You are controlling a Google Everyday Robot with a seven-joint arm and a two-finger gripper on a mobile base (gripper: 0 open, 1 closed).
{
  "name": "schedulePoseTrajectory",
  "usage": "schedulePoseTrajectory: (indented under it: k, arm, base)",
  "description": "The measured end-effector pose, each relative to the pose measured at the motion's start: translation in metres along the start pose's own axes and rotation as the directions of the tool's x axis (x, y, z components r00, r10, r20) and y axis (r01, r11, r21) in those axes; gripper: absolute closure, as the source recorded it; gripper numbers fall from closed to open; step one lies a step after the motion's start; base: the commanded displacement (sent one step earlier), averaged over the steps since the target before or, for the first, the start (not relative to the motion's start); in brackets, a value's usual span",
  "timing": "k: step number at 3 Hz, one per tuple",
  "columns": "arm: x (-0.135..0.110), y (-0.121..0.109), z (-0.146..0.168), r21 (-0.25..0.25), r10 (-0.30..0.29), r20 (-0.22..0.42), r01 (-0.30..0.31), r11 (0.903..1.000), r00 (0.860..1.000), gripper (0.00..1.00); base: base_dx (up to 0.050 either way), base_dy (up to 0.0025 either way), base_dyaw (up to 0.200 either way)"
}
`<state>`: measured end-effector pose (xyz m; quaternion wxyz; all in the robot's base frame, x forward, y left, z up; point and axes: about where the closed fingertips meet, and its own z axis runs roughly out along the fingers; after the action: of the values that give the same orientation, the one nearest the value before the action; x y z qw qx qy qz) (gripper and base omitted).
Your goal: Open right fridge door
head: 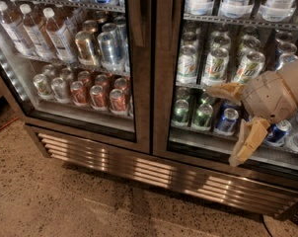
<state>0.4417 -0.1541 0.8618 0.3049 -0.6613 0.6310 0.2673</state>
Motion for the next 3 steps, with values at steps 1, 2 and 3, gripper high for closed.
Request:
schedulePoseTrajectory:
  k: [1,2,3]
  arm:
    - [0.0033,0.0027,-0.0042,-0.055,-0.082,0.314,0.104,0.9931,0.946,0.00]
    - [0.0090,-0.0027,0.0040,-0.077,-0.051,0.433,0.093,0.9927,0.900,0.00]
    - [0.0086,-0.0047,0.0047,-0.067,-0.047,0.441,0.085,0.9941,0.896,0.00]
  base:
    - [0.000,0.00000,0.000]
    - [0.000,0.00000,0.000]
    - [0.000,0.00000,0.000]
